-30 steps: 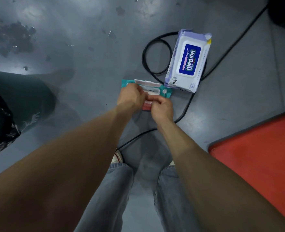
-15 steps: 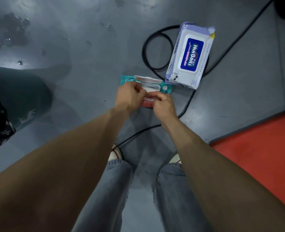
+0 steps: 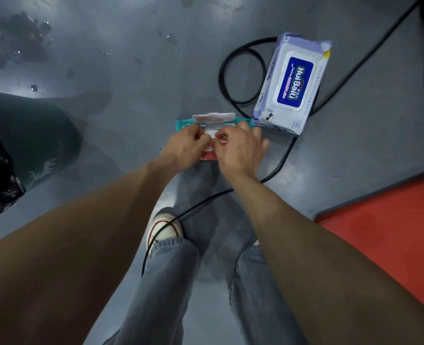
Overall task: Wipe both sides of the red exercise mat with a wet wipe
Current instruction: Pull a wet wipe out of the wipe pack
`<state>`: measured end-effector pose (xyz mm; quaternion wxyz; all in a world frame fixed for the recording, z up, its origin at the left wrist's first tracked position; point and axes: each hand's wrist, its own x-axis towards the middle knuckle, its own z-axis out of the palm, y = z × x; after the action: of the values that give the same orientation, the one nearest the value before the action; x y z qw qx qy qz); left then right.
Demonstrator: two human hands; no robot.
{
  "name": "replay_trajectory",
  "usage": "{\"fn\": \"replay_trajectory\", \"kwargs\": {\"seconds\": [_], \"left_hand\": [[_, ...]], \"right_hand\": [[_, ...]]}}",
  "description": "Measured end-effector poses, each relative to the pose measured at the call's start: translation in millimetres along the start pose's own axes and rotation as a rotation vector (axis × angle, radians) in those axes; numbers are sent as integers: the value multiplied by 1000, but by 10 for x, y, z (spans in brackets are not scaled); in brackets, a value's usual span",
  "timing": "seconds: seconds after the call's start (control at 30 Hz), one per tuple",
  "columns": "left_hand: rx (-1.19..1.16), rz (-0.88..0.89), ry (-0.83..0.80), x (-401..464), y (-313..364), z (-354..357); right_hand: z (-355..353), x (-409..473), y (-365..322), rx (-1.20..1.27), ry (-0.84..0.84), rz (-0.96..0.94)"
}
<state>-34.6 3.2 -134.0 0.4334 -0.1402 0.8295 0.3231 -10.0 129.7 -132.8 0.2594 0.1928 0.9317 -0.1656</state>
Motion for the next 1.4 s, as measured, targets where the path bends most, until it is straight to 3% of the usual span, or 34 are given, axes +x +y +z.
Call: {"fn": "replay_trajectory", "kwargs": {"seconds": [0.23,0.4,0.53,0.8,0.97,1.13,1.4], "left_hand": [[-34,21,-7,-13,-33,22],[11,16,-43,-11,-28,6],[19,12,-56,-26,-13,15],[105,54,12,-107,50,63],[138,52,17,-136,57,37],[148,81,-52,-104,25,-12],[139,102,-41,-80,-32,1]], "right_hand": [[60,101,-15,-198,38,-228],[149,53,-39,-302,71,-252],[70,62,24,-261,-33,-317],[-136,-23,155,57,-159,-271],[-106,-17,258,49,-102,-357],[-80,85,172,-127,-35,-430],[-15,122,48,-155,-58,-344]]}}
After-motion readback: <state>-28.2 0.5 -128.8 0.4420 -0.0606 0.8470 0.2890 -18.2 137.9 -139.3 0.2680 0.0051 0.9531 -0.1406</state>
